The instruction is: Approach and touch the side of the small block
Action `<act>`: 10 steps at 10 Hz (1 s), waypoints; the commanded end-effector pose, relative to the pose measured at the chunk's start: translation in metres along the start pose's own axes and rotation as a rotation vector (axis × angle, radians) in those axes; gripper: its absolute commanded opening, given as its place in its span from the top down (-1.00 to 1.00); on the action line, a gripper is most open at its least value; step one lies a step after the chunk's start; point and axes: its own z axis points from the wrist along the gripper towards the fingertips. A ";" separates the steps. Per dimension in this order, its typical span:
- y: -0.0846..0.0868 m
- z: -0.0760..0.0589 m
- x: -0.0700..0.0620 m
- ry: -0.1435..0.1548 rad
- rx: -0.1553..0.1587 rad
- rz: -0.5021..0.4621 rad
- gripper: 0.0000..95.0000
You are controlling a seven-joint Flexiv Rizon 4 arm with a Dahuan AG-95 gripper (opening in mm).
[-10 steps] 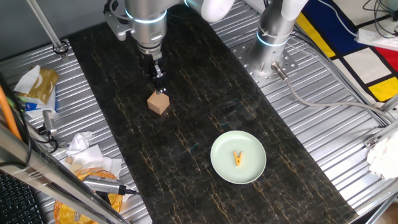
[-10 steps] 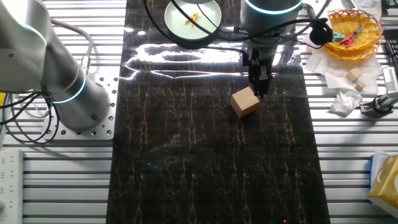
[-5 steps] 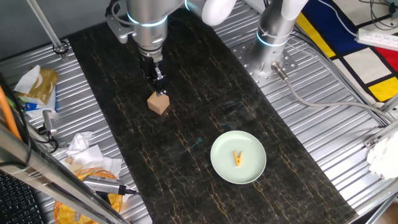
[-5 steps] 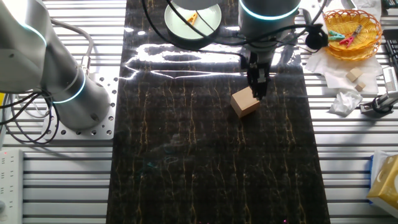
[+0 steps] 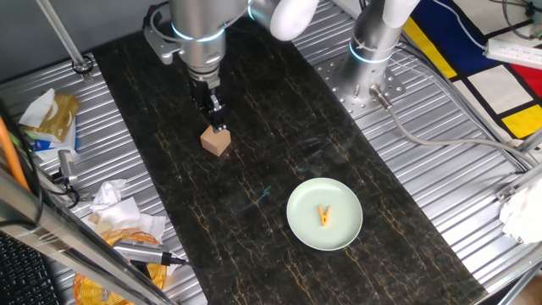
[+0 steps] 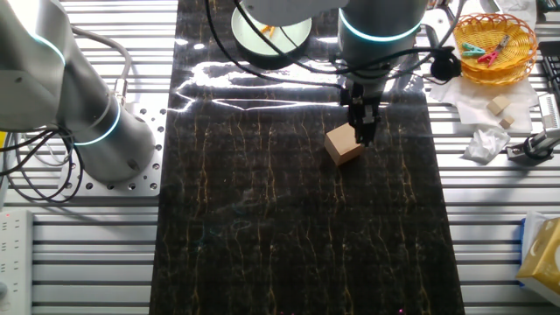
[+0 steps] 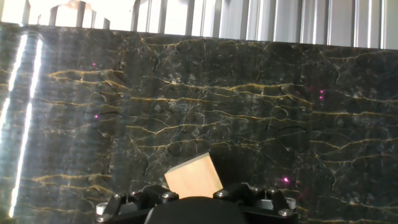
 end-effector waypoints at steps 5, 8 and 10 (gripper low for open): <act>-0.004 0.013 0.002 -0.007 -0.015 -0.002 -0.60; -0.006 0.023 0.000 -0.014 -0.035 -0.002 -0.60; -0.007 0.028 0.000 -0.016 -0.039 -0.017 -0.60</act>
